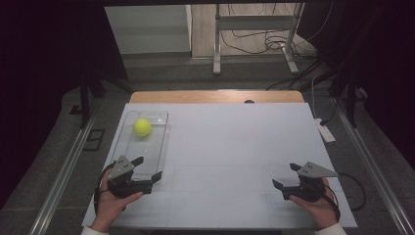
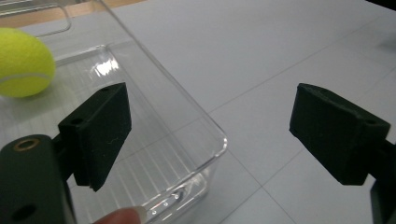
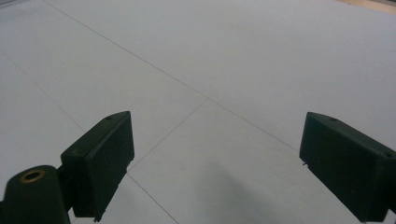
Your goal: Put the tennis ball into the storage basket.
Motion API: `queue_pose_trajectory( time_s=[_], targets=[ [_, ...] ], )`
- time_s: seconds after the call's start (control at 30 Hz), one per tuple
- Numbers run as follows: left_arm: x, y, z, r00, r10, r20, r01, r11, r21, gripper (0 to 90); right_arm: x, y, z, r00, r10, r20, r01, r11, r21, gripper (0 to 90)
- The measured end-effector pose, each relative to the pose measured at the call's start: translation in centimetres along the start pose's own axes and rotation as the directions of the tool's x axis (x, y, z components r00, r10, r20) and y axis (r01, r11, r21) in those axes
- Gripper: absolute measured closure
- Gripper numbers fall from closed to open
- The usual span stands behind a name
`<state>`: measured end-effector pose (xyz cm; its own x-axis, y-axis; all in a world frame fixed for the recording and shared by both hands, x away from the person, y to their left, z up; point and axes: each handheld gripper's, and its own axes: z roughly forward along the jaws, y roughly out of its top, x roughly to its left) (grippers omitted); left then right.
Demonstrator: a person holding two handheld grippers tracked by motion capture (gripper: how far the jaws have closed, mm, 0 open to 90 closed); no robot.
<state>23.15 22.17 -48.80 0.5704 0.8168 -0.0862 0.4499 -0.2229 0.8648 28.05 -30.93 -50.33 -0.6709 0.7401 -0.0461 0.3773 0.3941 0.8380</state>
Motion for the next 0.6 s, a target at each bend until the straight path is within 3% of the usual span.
queue_pose_trajectory(
  time_s=[0.6],
  targets=[
    [-0.25,-0.1,0.44,0.9997,0.026,0.004,-0.026,0.9997,-0.001,13.7,0.02,-0.01,0.08,1.0,-0.003,-0.001,0.003,1.0,0.004,10.7]
  ],
)
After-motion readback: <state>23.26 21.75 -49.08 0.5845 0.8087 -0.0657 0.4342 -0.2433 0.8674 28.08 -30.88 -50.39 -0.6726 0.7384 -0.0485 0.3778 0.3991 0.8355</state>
